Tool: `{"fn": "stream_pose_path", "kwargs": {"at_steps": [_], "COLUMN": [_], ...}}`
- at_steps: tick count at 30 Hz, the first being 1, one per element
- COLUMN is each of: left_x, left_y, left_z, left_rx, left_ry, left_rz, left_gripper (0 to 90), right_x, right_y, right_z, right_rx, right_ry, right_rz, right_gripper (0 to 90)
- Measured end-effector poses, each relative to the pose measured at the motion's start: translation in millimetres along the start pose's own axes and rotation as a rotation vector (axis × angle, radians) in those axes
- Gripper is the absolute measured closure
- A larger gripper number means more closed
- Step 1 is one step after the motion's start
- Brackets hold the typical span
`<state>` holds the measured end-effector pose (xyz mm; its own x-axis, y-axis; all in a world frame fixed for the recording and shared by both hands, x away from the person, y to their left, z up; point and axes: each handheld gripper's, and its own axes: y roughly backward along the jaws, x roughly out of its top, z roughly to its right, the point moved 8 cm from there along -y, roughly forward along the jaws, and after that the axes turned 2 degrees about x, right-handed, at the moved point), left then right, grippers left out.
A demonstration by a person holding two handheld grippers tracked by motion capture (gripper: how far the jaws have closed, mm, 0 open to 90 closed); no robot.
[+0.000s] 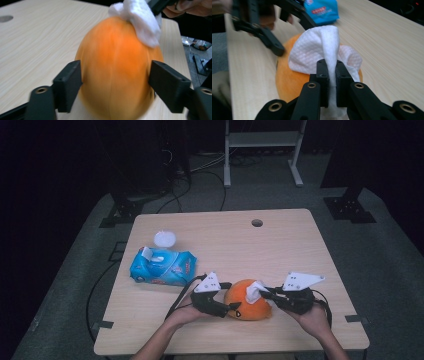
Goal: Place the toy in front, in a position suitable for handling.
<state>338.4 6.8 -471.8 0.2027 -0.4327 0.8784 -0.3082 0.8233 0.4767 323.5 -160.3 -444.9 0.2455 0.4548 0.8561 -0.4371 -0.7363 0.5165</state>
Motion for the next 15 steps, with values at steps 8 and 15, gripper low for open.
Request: {"fn": "stream_pose_path", "kwargs": {"at_steps": [8, 15], "left_x": [-3.6, -3.3], "left_y": [-3.8, -2.0], "left_z": [3.7, 5.1], "left_rx": [-0.014, -0.028], "left_ry": [-0.014, -0.009], "left_rz": [-0.012, 0.000], "left_gripper": [43.0, 39.1], "right_x": [3.6, -0.3], "right_y": [9.2, 6.7], "right_z": [4.4, 6.8], "right_rx": [-0.005, -0.010], "right_ry": [-0.010, 0.008], "right_rz": [0.018, -0.019], "right_gripper": [83.6, 83.5]}}
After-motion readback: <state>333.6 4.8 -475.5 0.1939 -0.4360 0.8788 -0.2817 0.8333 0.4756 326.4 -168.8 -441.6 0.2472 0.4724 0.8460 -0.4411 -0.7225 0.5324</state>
